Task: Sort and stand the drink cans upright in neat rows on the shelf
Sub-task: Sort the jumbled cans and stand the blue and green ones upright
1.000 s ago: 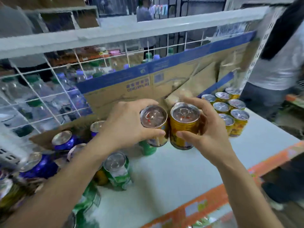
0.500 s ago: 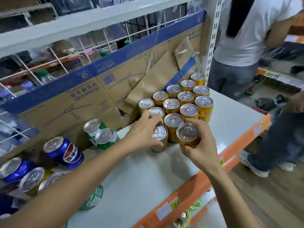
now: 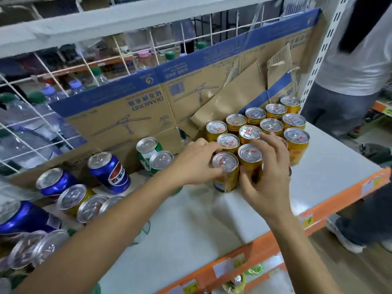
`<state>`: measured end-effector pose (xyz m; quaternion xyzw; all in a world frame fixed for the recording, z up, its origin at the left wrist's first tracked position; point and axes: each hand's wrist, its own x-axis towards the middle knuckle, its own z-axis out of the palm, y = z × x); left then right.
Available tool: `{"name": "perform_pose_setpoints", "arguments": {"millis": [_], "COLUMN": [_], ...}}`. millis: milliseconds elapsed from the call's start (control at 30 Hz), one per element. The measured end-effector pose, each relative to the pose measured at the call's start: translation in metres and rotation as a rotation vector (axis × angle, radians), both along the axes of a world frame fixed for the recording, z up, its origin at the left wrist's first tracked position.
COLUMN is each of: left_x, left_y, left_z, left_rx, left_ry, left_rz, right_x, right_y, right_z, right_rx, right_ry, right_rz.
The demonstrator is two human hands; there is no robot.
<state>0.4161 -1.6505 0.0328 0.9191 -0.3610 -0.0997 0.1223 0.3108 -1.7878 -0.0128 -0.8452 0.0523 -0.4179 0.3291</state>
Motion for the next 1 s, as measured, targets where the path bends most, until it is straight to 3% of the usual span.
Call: {"name": "perform_pose_setpoints", "arguments": {"millis": [167,267,367,467,600,800,1000], "left_x": [0.018,0.036,0.055,0.067,0.075,0.068,0.051], "left_y": [0.055,0.086,0.097,0.097,0.107,0.115,0.148], "left_z": [0.024,0.025,0.026,0.032,0.026,0.01,0.026], "left_rx": [0.082,0.214,0.277,0.351,0.375,0.187,0.353], "left_ry": [-0.113,-0.161,-0.048,0.006,-0.044,-0.128,-0.106], "left_rz": [0.107,0.239,0.2,0.093,0.107,0.131,0.117], "right_x": [0.036,0.065,0.086,0.093,0.091,0.087,0.074], "right_y": [0.058,0.086,0.107,0.117,0.111,0.108,0.118], "right_z": [0.003,-0.014,-0.025,-0.034,-0.05,-0.054,-0.049], "right_rx": [0.05,0.1,0.184,0.269,0.353,0.316,0.343], "right_ry": [0.135,0.37,0.593,0.636,0.671,0.684,0.767], "right_rz": [0.387,0.53,0.635,0.642,0.565,0.521,0.671]}}
